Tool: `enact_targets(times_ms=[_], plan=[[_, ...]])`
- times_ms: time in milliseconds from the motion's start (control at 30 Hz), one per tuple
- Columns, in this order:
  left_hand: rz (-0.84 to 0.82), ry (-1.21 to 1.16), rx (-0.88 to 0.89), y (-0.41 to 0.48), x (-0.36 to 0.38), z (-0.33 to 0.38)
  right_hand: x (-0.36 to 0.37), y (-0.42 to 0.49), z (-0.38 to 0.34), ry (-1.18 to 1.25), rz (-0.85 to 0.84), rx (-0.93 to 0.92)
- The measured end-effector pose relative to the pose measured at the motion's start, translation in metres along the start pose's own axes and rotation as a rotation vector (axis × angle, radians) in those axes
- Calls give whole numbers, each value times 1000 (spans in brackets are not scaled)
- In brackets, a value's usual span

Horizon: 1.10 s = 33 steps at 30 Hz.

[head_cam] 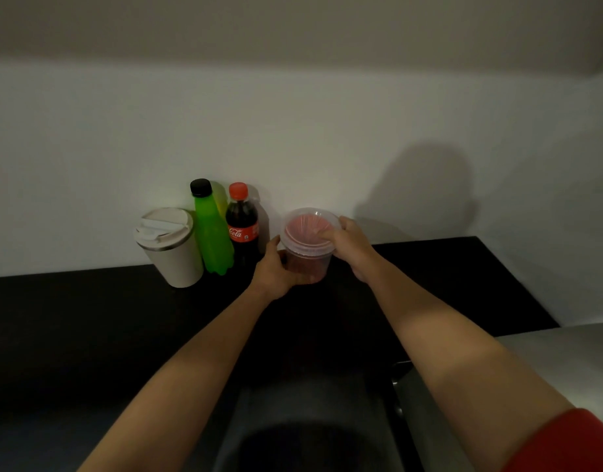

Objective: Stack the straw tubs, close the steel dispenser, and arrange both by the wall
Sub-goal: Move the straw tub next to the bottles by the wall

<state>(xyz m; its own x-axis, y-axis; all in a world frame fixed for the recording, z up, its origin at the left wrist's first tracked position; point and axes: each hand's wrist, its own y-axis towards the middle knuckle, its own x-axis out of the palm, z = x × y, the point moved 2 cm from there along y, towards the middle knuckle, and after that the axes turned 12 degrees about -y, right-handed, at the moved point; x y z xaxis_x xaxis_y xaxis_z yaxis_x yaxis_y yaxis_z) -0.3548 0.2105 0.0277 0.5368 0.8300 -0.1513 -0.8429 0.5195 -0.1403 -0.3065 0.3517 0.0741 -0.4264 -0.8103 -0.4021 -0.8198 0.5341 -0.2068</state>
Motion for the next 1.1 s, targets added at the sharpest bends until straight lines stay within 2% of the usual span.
enact_targets(times_ms=[300, 500, 767, 967, 1100], plan=[[115, 3, 11, 4, 7, -5, -2, -2, 2, -34, -47, -58], [117, 35, -7, 3, 6, -4, -4, -8, 0, -64, -47, -95], [141, 48, -23, -23, 8, 3, -20, -19, -3, -288, 109, -41], [100, 91, 9, -64, 17, 18, -43, -53, -9, -351, 120, -58], [68, 123, 102, -93, 24, 42, -63, -85, -11, -446, 133, -121]])
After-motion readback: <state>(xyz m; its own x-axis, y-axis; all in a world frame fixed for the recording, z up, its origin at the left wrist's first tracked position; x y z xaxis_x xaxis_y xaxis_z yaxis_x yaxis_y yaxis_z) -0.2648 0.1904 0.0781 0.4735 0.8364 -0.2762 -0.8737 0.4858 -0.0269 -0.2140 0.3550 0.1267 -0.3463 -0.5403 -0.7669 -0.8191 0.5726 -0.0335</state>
